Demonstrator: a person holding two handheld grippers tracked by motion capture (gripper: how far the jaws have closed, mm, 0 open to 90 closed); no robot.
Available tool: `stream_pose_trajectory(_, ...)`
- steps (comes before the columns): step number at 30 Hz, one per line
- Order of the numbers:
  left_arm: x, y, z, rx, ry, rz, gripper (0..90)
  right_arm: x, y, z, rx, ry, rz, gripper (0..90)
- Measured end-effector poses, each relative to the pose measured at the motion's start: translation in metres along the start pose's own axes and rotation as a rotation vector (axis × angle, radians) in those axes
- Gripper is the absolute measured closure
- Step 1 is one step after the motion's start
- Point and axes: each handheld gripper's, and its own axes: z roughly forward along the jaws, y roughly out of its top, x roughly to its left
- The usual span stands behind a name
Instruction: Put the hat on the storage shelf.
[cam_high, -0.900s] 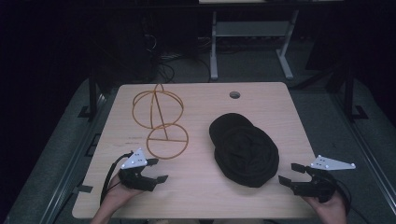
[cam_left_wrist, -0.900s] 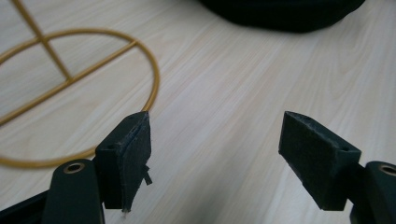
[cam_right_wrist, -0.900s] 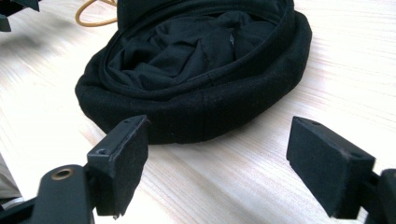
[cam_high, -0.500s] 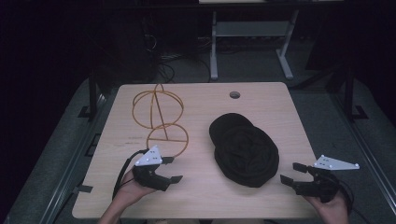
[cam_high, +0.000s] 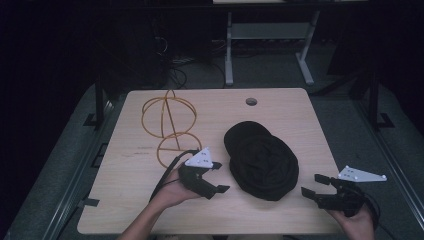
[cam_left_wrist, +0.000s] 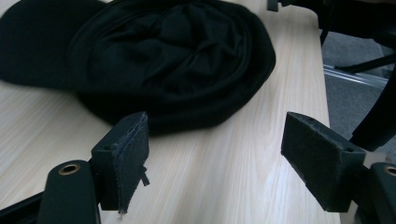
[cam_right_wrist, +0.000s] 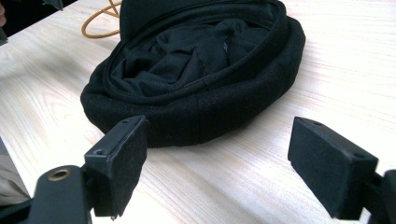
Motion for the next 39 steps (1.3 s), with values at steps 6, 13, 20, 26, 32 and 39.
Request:
stream_pose_trajectory(6, -0.002, 0.021, 0.027, 0.033, -0.022, 0.06, 23.7, -0.001, 0.0, -0.001, -0.003, 0.005, 0.001, 19.3)
stream_pose_trajectory(13, -0.004, 0.036, 0.058, 0.1, -0.082, 0.127, 30.3, -0.001, 0.0, -0.002, -0.007, 0.014, 0.003, 19.4)
stream_pose_trajectory(20, -0.003, 0.038, 0.081, 0.159, -0.15, 0.137, 36.6, 0.0, 0.001, -0.001, -0.006, 0.023, 0.002, 19.4)
stream_pose_trajectory(26, -0.001, 0.036, 0.094, 0.204, -0.165, 0.144, 39.0, -0.001, 0.0, -0.001, -0.006, 0.026, 0.003, 19.4)
stream_pose_trajectory(32, 0.0, 0.033, 0.106, 0.26, -0.177, 0.188, 46.0, -0.001, 0.0, 0.001, -0.001, 0.03, -0.001, 19.3)
stream_pose_trajectory(39, -0.001, 0.032, 0.116, 0.326, -0.167, 0.236, 51.6, 0.001, 0.001, 0.002, 0.001, 0.029, -0.005, 19.4)
